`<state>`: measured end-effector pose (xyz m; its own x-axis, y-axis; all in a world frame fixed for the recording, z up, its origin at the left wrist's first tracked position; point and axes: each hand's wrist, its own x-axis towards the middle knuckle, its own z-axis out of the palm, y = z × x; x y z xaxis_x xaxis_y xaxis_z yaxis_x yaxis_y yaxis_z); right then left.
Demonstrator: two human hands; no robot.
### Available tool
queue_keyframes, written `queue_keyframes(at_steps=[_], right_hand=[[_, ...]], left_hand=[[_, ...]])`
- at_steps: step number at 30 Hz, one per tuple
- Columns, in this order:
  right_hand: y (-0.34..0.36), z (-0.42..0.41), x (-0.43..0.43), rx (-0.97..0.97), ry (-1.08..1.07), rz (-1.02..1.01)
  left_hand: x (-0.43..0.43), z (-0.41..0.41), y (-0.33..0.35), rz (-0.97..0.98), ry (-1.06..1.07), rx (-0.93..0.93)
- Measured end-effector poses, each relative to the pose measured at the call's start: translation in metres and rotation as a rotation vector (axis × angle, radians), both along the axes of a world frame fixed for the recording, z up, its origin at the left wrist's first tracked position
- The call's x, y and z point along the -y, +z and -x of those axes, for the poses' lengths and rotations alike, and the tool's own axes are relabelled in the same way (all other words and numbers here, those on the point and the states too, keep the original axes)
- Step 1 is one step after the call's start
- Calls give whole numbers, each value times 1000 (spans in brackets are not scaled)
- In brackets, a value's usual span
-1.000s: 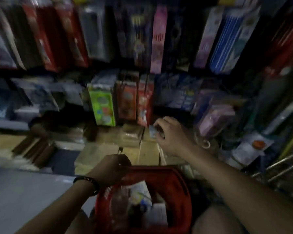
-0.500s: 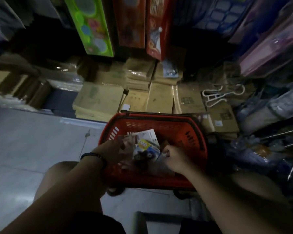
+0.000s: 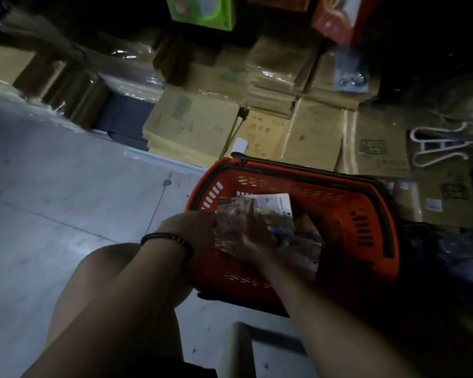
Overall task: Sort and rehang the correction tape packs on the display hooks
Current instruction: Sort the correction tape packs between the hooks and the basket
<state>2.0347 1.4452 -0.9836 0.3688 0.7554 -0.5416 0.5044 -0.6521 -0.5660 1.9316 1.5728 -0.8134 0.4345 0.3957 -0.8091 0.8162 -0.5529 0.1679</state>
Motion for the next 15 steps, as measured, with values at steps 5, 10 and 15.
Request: queue_keyframes(at_steps=[5, 10, 15], right_hand=[[-20, -17, -44, 163, 46, -71], [-34, -26, -58, 277, 177, 42], [-33, -22, -35, 275, 200, 6]], left_hand=[[-6, -2, -1, 13, -6, -46], [-10, -4, 6, 19, 43, -16], [-15, -2, 5, 54, 65, -17]])
